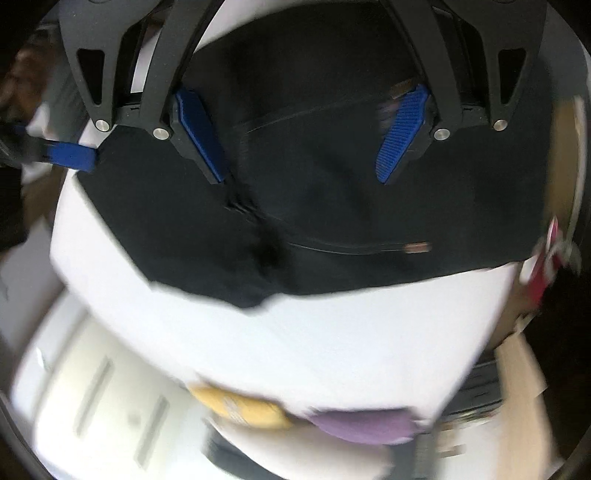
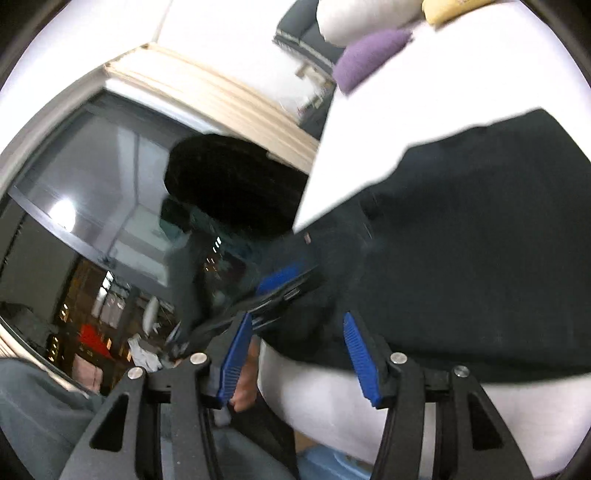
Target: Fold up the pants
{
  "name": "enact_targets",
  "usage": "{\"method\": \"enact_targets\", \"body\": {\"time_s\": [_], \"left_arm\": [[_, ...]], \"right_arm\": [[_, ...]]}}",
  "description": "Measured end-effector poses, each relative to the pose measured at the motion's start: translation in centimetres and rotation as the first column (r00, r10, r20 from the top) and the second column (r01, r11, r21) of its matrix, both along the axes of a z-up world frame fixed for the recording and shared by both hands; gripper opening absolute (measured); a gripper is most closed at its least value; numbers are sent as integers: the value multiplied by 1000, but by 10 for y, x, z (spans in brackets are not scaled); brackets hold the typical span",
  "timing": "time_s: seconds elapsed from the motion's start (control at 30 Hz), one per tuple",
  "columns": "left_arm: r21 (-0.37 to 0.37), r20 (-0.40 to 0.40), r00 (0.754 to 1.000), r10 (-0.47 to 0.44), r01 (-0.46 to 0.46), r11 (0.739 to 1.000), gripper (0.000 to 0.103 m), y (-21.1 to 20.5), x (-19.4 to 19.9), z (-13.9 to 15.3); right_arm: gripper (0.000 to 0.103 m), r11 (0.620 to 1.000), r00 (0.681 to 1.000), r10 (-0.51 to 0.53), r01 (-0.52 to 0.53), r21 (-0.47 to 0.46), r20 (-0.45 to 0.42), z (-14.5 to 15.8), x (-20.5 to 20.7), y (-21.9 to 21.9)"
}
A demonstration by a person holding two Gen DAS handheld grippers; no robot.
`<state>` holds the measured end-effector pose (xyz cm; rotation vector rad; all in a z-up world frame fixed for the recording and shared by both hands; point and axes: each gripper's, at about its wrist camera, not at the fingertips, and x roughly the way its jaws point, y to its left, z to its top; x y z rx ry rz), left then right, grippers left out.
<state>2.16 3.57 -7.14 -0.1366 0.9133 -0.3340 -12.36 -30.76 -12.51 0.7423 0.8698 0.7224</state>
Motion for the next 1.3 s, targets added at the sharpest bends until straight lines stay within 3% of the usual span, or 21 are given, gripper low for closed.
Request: {"method": "enact_targets", "body": {"time_s": [0.1, 0.27, 0.37, 0.47, 0.5, 0.53, 0.57, 0.6, 0.63, 0.7, 0.73, 0.77, 0.87, 1.07, 1.1, 1.17, 1.23, 1.3], "left_arm": [[-95, 13, 985, 174, -172, 981, 89, 63, -19, 14], [-219, -35, 896, 444, -440, 871, 90, 158, -51, 22], [-254, -97, 865, 493, -500, 828, 90, 183, -64, 12], [-294, -181, 855, 486, -519, 803, 90, 191, -65, -4], [-303, -204, 852, 482, -523, 797, 90, 190, -64, -10], [-312, -227, 851, 473, -524, 793, 90, 192, -62, -14], [-320, -247, 851, 464, -523, 790, 90, 191, -60, -19], [-328, -261, 852, 454, -520, 789, 90, 191, -58, -23], [-333, -275, 852, 446, -520, 787, 90, 189, -56, -27], [-332, -296, 852, 432, -516, 790, 90, 181, -54, -39], [-341, -311, 851, 423, -515, 786, 90, 180, -50, -45], [-354, -329, 847, 417, -520, 777, 90, 177, -46, -52], [-412, -378, 825, 421, -557, 721, 90, 181, -42, -72], [-501, -384, 821, 423, -570, 651, 88, 189, -38, -85], [-512, -385, 817, 430, -576, 638, 85, 191, -38, -87], [-538, -389, 812, 434, -583, 608, 71, 197, -35, -92], [-554, -410, 806, 426, -592, 586, 44, 201, -32, -98], [-570, -437, 792, 425, -610, 551, 39, 201, -19, -100]], "right_arm": [[56, 998, 1000, -5, 7, 58, -23, 0, 21, -2], [56, 994, 994, 98, -95, 59, -51, 3, 76, 40], [56, 986, 980, 152, -142, 83, -128, -14, 116, 58], [56, 992, 959, 118, -128, -22, -256, -53, 147, 61], [43, 993, 945, 71, -98, -72, -319, -71, 155, 56], [9, 998, 926, 34, -49, -29, -376, -88, 161, 45], [0, 1000, 910, 7, -6, 5, -414, -98, 165, 36], [0, 996, 895, -26, 63, 67, -445, -106, 161, 23], [0, 994, 898, -48, 87, 68, -438, -104, 157, 18], [16, 995, 920, -70, 93, 41, -385, -92, 147, 15], [29, 993, 931, -55, 88, 77, -362, -87, 141, 14], [35, 991, 936, -46, 88, 103, -349, -85, 136, 13], [37, 983, 945, -39, 94, 156, -325, -86, 127, 11], [37, 969, 947, -38, 112, 219, -318, -88, 136, 10], [37, 969, 948, -38, 112, 220, -317, -87, 135, 11], [37, 969, 948, -37, 111, 219, -316, -89, 137, 13], [37, 970, 947, -34, 108, 218, -318, -93, 136, 5], [37, 971, 947, -28, 102, 217, -320, -95, 137, 4]]}}
